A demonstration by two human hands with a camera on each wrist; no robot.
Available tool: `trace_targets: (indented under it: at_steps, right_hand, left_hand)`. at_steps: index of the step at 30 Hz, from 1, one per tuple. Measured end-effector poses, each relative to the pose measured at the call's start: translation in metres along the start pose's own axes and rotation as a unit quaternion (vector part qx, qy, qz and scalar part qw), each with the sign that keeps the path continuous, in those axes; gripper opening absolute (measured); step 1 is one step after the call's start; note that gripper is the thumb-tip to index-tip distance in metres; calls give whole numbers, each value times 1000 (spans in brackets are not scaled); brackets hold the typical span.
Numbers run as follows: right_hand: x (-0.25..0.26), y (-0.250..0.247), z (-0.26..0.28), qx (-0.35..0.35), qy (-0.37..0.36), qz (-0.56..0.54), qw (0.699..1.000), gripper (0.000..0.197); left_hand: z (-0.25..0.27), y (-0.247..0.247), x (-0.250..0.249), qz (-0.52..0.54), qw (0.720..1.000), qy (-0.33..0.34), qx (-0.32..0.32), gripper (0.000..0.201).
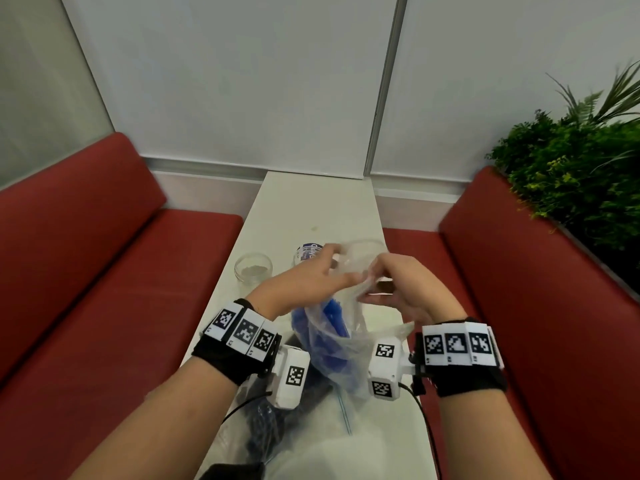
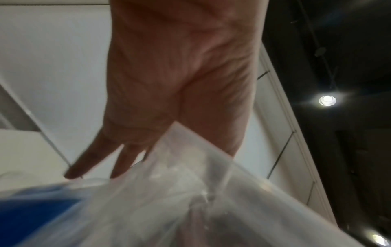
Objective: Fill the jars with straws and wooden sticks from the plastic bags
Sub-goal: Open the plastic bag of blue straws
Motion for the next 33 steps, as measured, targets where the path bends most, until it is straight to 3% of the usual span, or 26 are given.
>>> trace_targets:
  at_steps: [3,4,6,7,8,9,10,11,12,14,16,18,20,21,22,23,24,25,26,27,29,30,32,33]
  right_hand:
    - [-3,-12,-9,14,-10,-194,981,34]
    - [-8,-15,-14,22,-2,-261,965,36]
    - [-23,-17,-23,43,55,-362,929,37]
    - [-31,-18,-27,44,87,-371,923,36]
    - [-40,-21,-30,31,108,-348,931,34]
    - [-49,-23,-31,8,117,-297,948,29]
    - [-57,-27,-31,-18,114,-224,968,21]
    - [-64,-30,-30,-33,103,-139,984,15]
    - [-70,-32,-28,-36,89,-31,995,20]
    - [-76,-31,-24,-10,29,197,980,34]
    - [-80,-26,-24,2,-28,299,954,29]
    - [-83,-28,-31,-75,-42,290,953,38]
    - [-88,-28,-41,-134,-12,191,972,43]
    - [-93,-28,-47,-140,15,118,983,43]
    - [-96,-26,-51,-136,48,31,989,41]
    - [-102,-24,-55,-125,81,-65,987,39]
    - [-107,-21,-57,-113,108,-166,974,35]
    - [-112,-19,-59,-105,127,-255,953,32]
    - [-118,-17,-62,-102,136,-310,935,29]
    - [-125,-16,-65,-103,139,-328,929,28]
    - [-137,-16,-69,-124,152,-291,936,28]
    - [-141,-16,-71,-135,162,-256,943,25]
    - [-142,-15,-71,-140,155,-175,962,17]
    - [-139,-16,-71,-134,135,-125,974,25]
  left_hand:
    - [6,-5,21,-47,994,-82,-47,30]
    - [8,-4,28,-19,992,-115,-51,28]
    - [11,3,37,140,972,-169,-79,21]
    - [11,7,41,260,940,-191,-113,19]
    - [10,12,45,396,880,-212,-152,21]
    - [8,18,49,511,804,-234,-194,27]
    - [6,23,53,581,741,-248,-225,32]
    - [4,27,60,604,710,-261,-250,35]
    - [3,30,65,604,703,-275,-254,35]
    - [3,38,66,615,707,-279,-209,32]
    - [5,45,67,631,709,-274,-154,21]
    - [7,44,64,628,731,-257,-73,5]
    - [11,40,63,626,745,-229,3,19]
    - [12,36,65,586,782,-212,18,36]
    - [14,31,68,506,840,-193,36,59]
    - [17,28,70,378,905,-187,64,78]
    - [22,24,73,220,950,-199,102,94]
    - [27,20,73,68,962,-220,146,102]
    - [33,18,74,-18,950,-252,183,104]
    - [39,16,79,-31,934,-287,210,98]
    - [46,21,85,90,921,-298,234,65]
    - [48,23,86,163,917,-290,220,48]
    - [48,23,92,267,914,-286,111,34]
    - [47,21,95,289,913,-285,52,30]
Point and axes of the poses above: each hand's wrist, its own z-axis away from the middle knuckle, its own y-axis out of the palm, x = y × z, the point moved 3 cm from there along -z, towards the middle knuckle, and after that the axes turned 13 degrees about y, right-handed, at the moved point
